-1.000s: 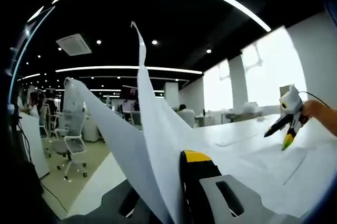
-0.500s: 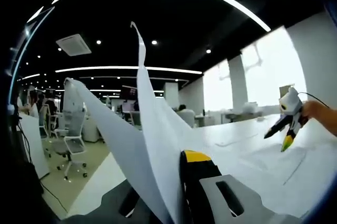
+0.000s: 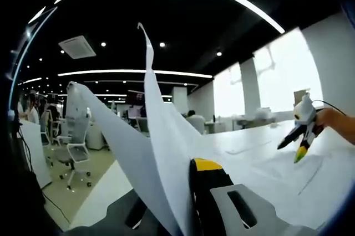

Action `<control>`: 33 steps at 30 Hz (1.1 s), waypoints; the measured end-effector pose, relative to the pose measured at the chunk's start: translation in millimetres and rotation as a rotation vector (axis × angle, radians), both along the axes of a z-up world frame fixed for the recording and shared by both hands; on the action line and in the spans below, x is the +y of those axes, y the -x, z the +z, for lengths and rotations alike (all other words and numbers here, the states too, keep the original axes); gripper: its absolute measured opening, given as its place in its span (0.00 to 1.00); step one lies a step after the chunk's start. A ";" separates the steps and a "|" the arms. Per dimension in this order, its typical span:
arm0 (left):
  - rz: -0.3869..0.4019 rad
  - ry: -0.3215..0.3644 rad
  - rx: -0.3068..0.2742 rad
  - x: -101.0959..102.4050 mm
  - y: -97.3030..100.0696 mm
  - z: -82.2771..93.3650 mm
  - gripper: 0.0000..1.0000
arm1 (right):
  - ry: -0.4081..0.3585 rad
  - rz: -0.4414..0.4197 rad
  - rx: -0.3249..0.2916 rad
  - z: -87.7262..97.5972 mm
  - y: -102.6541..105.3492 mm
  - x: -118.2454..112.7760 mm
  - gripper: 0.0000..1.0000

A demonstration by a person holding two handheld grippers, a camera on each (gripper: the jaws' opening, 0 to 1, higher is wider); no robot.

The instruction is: Organize the stack of printing papers by aligning and flattening the scattered papers on the table

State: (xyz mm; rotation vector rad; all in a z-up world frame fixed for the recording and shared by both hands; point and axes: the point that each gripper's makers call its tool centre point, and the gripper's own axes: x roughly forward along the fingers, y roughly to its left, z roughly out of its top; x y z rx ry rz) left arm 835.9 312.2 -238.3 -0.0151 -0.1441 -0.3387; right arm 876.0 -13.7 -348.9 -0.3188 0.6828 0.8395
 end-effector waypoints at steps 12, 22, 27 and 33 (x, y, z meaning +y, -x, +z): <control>-0.007 0.002 -0.001 -1.7 0.5 0.4 0.07 | 0.009 -0.015 0.015 -6.6 -1.8 -4.9 0.90; -0.027 -0.001 -0.004 -8.0 2.7 0.1 0.07 | 0.005 -0.031 0.031 -12.7 -3.5 -9.2 0.90; -0.031 -0.002 0.001 -9.5 2.4 -1.2 0.07 | 0.000 -0.046 0.035 -15.5 -5.1 -12.1 0.90; -0.031 -0.003 0.000 -10.2 2.5 -1.6 0.07 | 0.024 -0.029 0.018 -19.7 -4.7 -12.1 0.90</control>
